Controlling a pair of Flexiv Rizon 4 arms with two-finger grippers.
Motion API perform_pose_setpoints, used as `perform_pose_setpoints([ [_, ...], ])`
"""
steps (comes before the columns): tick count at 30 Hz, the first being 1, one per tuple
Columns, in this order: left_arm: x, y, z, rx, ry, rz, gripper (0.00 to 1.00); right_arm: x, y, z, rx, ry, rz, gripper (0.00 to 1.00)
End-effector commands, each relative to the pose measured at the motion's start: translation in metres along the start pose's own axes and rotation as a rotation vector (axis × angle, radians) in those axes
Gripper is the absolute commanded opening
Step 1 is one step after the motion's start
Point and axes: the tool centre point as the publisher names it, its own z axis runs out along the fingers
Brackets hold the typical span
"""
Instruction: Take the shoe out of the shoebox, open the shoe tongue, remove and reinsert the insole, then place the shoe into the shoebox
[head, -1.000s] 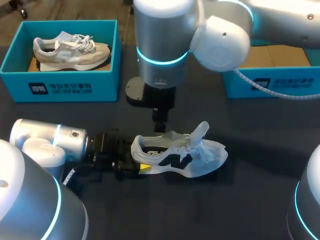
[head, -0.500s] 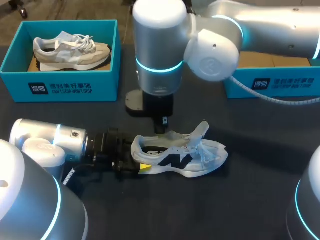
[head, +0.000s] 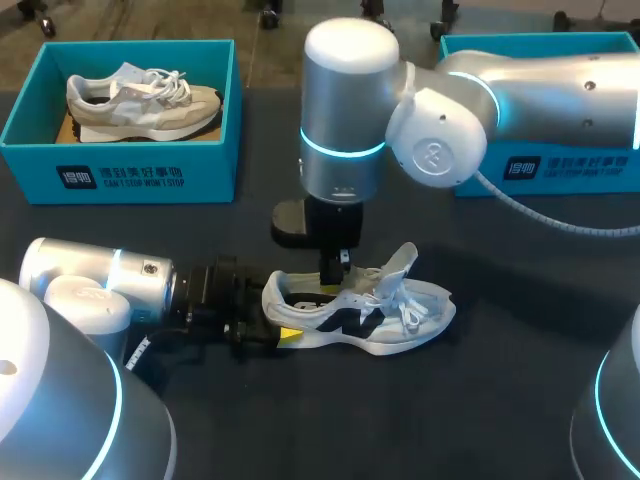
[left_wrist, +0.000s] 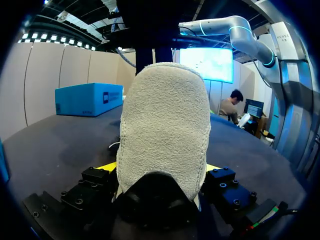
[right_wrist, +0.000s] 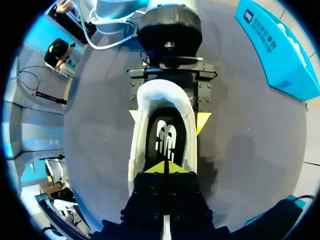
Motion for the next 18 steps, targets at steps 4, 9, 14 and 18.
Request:
perform_pose_setpoints([
  [4,-0.0017,0.0023,0.0013,-0.004,0.001,-0.001,0.00,0.0089,-0.0072,0.0112,0.012,0.052,0.019,0.00],
  [9,-0.0017,0.0023,0.0013,-0.004,0.001,-0.001,0.00,0.0101,-0.0109,0.0128,0.019,0.054,0.043,0.00],
  [14,-0.0017,0.0023,0.0013,-0.004,0.001,-0.001,0.00,0.0046,-0.0122,0.0135,0.021,0.029,0.058,0.17],
  [18,-0.0017,0.0023,0.0013,-0.004,0.001,-0.001,0.00,0.0051,-0.0113,0.0076,0.026,0.021,0.057,0.12],
])
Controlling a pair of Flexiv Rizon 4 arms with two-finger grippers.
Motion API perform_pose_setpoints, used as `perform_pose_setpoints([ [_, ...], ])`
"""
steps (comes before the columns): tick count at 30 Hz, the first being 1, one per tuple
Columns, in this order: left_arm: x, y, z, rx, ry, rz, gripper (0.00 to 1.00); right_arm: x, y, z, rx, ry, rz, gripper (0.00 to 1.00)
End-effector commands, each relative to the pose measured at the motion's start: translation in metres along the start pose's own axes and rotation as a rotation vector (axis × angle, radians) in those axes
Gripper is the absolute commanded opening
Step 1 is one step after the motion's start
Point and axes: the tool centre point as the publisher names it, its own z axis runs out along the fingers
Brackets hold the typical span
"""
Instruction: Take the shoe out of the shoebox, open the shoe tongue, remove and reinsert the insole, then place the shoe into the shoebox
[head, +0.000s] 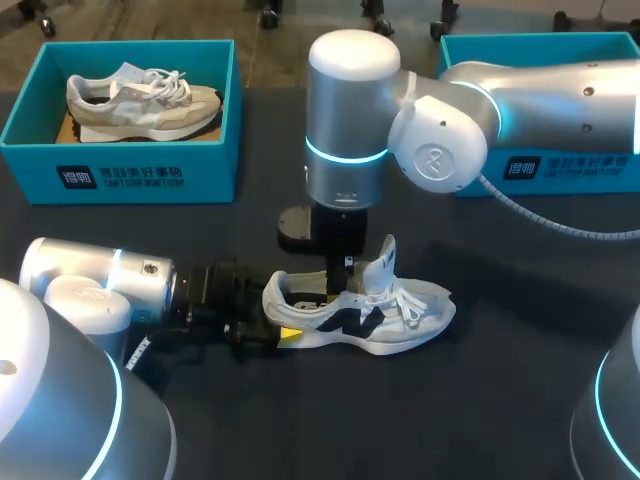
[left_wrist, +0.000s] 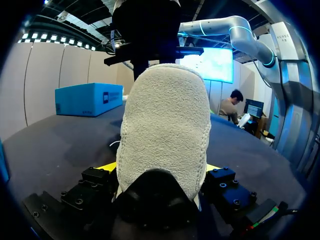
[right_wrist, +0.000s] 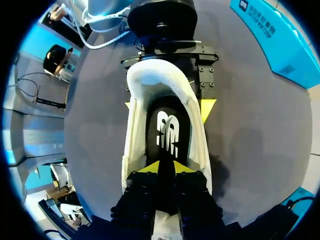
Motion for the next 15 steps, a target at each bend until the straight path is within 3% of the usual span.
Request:
perform_pose_setpoints([
  [1,-0.002,0.003,0.001,-0.004,0.001,-0.001,0.00,0.004,0.000,-0.007,0.007,-0.012,-0.002,0.12],
  [3,-0.002,0.003,0.001,-0.004,0.001,-0.001,0.00,0.007,0.002,-0.011,0.009,-0.023,-0.001,0.11],
  [6,-0.002,0.003,0.001,-0.004,0.001,-0.001,0.00,0.011,0.006,-0.016,0.009,-0.035,-0.003,0.00],
  [15,-0.002,0.003,0.001,-0.004,0.001,-0.001,0.00,0.009,0.019,-0.017,0.008,-0.074,-0.030,0.00],
])
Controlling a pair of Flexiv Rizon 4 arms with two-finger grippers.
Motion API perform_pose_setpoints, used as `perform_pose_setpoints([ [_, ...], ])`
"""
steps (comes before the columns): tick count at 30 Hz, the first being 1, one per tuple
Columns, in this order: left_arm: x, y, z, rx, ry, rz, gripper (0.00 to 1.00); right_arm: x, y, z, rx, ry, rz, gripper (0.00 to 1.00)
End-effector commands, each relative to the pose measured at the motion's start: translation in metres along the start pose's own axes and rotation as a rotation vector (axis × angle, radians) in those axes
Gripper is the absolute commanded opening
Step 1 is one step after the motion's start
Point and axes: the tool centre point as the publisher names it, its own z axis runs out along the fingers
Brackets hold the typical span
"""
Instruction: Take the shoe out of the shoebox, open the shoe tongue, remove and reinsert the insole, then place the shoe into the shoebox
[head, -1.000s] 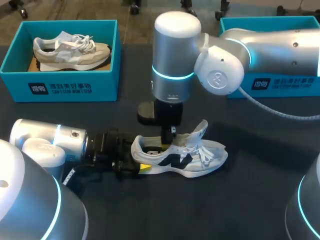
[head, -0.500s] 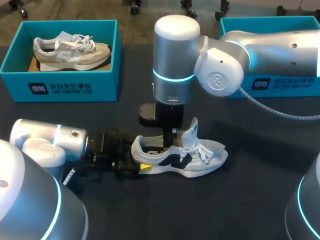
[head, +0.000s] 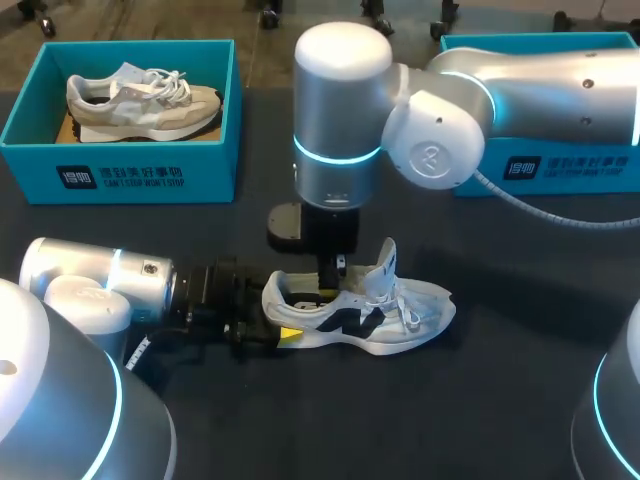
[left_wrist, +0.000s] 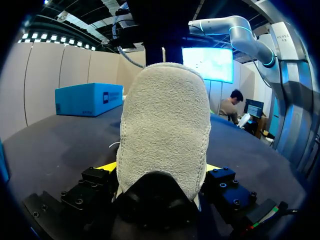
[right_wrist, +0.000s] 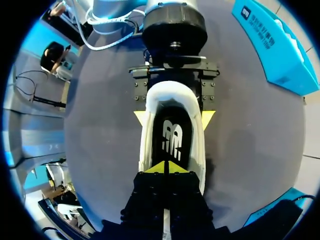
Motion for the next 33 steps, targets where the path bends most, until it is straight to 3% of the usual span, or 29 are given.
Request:
perform_pose_setpoints([
  [1,-0.002,0.002,0.001,-0.004,0.001,-0.001,0.00,-0.001,0.007,0.004,0.001,-0.010,-0.016,0.00],
  [10,-0.002,0.002,0.001,-0.004,0.001,-0.001,0.00,0.002,0.012,0.019,-0.012,0.028,-0.033,0.00],
  [19,-0.002,0.002,0.001,-0.004,0.001,-0.001,0.00,0.014,-0.005,0.026,-0.003,0.040,0.045,0.00],
  [31,-0.002,0.002,0.001,-0.004,0.001,-0.001,0.00,0.001,-0.016,0.022,0.039,0.001,0.109,0.00],
  [33,-0.002,0.002,0.001,-0.004,0.001,-0.001,0.00,-0.001,-0.017,0.022,0.043,-0.007,0.113,0.16],
])
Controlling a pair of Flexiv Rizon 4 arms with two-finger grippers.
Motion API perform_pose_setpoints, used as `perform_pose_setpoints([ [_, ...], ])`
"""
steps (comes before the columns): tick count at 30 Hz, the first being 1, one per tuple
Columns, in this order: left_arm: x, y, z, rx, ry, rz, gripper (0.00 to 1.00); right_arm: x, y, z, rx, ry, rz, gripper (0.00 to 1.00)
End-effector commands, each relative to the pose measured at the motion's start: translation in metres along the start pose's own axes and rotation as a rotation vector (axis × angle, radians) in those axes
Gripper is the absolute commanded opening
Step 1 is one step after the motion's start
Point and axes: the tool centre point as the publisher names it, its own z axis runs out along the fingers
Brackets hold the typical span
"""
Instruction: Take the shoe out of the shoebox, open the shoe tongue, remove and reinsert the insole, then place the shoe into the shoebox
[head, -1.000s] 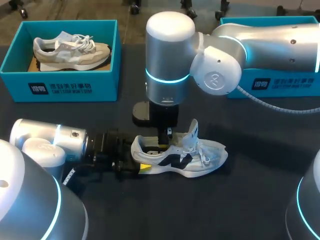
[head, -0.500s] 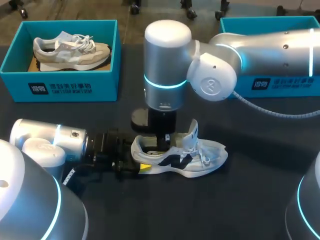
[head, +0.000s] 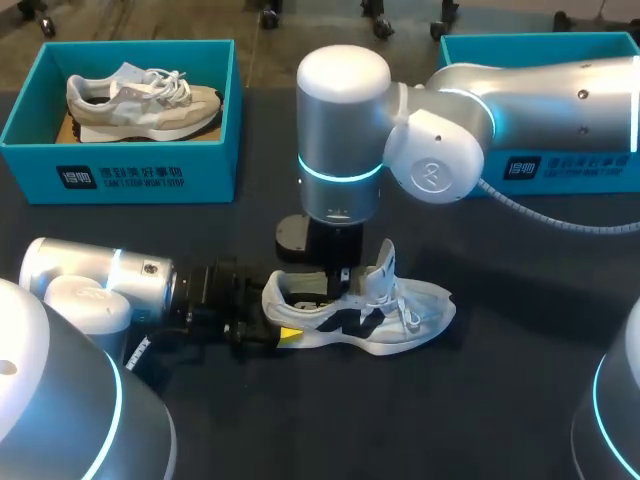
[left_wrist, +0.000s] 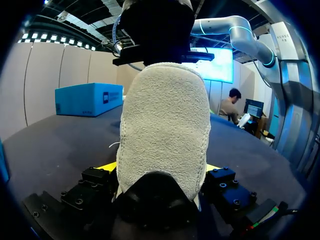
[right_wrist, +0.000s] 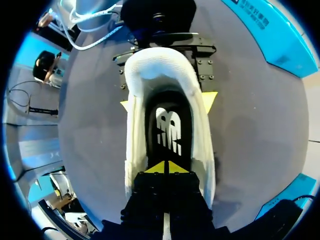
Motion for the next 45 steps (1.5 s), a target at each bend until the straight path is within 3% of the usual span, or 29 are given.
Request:
perform_pose_setpoints([
  [1,-0.002,0.002,0.001,-0.004,0.001,-0.001,0.00,-0.003,-0.001,-0.001,0.005,-0.009,0.005,0.25],
  [9,-0.002,0.002,0.001,-0.004,0.001,-0.001,0.00,-0.010,0.001,-0.001,0.000,-0.015,-0.008,0.43],
  [34,-0.002,0.002,0.001,-0.004,0.001,-0.001,0.00,-0.012,0.011,0.032,-0.028,0.021,-0.034,0.49],
  [41,-0.002,0.002,0.001,-0.004,0.001,-0.001,0.00,-0.007,0.013,0.040,-0.036,0.047,-0.023,0.46],
  [42,-0.002,0.002,0.001,-0.004,0.001,-0.001,0.00,-0.005,0.013,0.042,-0.037,0.054,-0.018,0.36],
  [45,-0.002,0.002,0.001,-0.004,0.001,-0.001,0.00,-0.002,0.013,0.043,-0.039,0.059,-0.011,0.18],
])
